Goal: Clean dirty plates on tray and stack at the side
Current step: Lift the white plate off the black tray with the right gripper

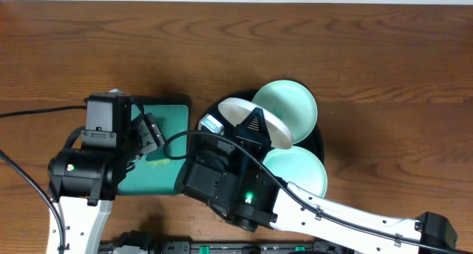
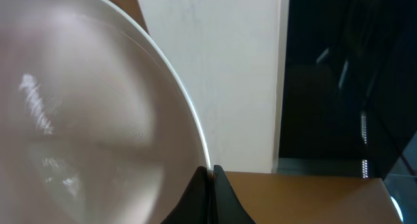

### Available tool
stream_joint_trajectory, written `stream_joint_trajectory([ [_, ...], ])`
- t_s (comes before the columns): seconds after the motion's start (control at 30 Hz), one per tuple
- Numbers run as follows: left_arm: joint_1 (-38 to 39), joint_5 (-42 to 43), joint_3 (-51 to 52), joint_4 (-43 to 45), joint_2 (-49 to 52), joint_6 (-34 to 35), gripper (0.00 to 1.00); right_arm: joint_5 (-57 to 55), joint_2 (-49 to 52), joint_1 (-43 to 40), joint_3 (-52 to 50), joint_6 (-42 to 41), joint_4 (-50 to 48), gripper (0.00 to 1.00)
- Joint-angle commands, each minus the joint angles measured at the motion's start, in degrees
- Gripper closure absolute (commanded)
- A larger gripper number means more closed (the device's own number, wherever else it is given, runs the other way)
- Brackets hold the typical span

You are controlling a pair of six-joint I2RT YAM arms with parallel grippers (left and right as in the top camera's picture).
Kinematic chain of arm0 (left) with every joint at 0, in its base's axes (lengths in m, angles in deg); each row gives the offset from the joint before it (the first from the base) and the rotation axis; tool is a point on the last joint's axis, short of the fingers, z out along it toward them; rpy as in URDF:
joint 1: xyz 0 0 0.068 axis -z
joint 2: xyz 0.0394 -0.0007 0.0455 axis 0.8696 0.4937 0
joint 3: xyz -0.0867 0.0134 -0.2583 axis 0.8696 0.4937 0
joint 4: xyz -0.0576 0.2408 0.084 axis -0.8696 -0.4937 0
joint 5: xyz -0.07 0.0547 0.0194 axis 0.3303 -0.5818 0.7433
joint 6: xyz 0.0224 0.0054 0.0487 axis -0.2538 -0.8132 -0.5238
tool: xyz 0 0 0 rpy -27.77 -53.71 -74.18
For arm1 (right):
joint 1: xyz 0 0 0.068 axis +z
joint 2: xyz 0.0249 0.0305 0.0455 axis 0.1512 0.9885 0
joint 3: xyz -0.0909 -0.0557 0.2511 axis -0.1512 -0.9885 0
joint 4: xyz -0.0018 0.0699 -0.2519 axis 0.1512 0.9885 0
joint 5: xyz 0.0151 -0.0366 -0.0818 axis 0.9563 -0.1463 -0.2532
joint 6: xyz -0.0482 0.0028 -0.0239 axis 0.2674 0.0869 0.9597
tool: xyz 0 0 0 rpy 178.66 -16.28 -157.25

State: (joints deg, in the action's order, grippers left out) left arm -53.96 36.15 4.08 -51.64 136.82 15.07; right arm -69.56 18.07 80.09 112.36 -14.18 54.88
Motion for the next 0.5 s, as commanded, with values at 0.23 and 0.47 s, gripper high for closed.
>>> stream_joint_trajectory([
  [0.23,-0.17,-1.29,-0.02,-0.2,0.04,-0.35,0.19,11.65,-0.42,-0.44,1.33,-5.95,-0.11,0.99],
  [0.47,-0.17,-1.29,0.0,-0.2,0.04,-0.35,0.19,52.46,-0.42,-10.4,0.68,-30.21,-2.29,0.99],
])
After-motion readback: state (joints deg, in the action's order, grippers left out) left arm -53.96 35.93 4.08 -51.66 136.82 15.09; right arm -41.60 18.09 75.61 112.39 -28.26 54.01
